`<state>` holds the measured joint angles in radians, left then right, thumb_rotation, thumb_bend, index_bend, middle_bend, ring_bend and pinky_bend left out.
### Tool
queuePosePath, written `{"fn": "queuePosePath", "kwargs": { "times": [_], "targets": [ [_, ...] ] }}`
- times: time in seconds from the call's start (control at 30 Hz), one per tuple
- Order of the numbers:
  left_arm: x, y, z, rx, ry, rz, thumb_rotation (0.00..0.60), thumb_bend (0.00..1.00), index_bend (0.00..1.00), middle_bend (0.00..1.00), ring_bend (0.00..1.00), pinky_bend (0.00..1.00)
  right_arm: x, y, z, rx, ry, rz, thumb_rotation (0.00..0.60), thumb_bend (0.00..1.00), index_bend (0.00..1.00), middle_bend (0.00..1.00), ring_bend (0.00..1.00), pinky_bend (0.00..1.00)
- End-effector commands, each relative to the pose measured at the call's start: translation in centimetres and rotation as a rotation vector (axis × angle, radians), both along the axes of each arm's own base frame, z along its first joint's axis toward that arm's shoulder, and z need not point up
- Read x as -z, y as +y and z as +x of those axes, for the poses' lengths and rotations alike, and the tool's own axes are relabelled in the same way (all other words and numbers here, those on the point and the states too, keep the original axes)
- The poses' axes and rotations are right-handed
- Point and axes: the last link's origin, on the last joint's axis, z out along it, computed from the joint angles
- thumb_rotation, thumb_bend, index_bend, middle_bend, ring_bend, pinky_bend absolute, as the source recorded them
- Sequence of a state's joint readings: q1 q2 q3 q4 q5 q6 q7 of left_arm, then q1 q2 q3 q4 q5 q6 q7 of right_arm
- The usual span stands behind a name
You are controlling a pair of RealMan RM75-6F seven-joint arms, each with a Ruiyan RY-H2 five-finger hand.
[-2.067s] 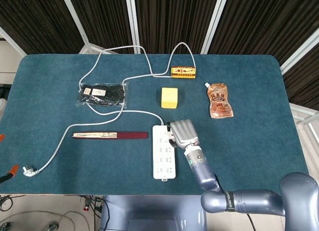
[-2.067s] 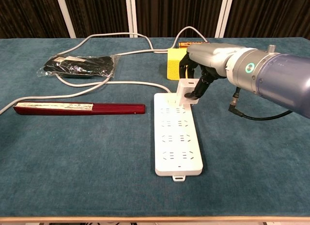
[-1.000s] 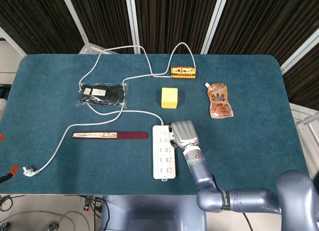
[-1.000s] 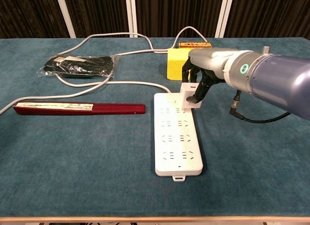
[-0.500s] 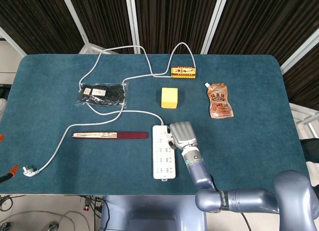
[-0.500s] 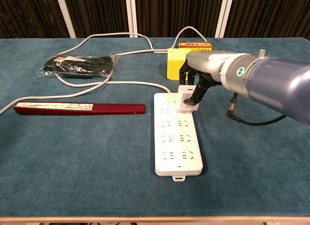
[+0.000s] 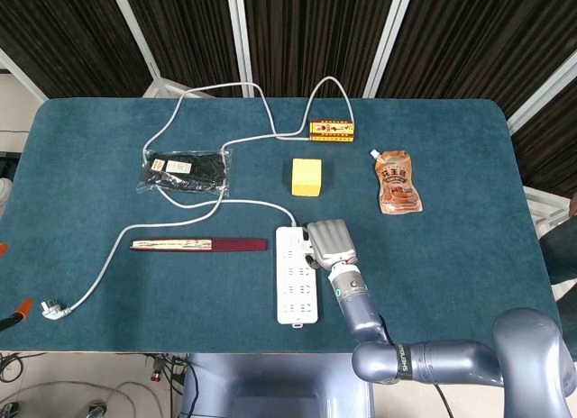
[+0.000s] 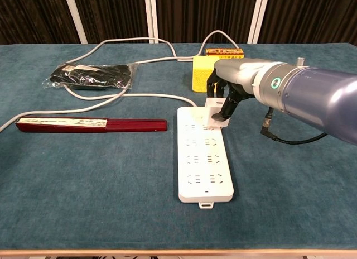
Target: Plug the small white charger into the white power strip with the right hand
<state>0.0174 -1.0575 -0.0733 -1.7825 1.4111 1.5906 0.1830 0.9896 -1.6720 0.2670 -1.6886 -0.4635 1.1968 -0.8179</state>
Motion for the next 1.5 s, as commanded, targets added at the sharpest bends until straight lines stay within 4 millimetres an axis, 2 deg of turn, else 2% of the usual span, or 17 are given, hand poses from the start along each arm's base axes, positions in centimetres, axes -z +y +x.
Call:
{"fn": "queuePosePath", "kwargs": {
  "times": [0.03, 1.5],
  "targets": [
    [0.0, 0.0, 0.0, 0.000, 0.000, 0.000, 0.600, 0.17, 0.15, 0.01, 0.00, 0.00, 0.0, 0.0, 0.0, 0.001, 0.000, 0.001, 0.600, 0.75, 0.87, 0.74, 0.90, 0.90],
    [0.0, 0.0, -0.1, -0.002, 0.001, -0.001, 0.600, 0.17, 0.16, 0.01, 0.00, 0.00, 1.3, 0.1, 0.5, -0.005, 0.022, 0.007, 0.600, 0.75, 0.92, 0.77, 0.90, 0.90]
  ]
}}
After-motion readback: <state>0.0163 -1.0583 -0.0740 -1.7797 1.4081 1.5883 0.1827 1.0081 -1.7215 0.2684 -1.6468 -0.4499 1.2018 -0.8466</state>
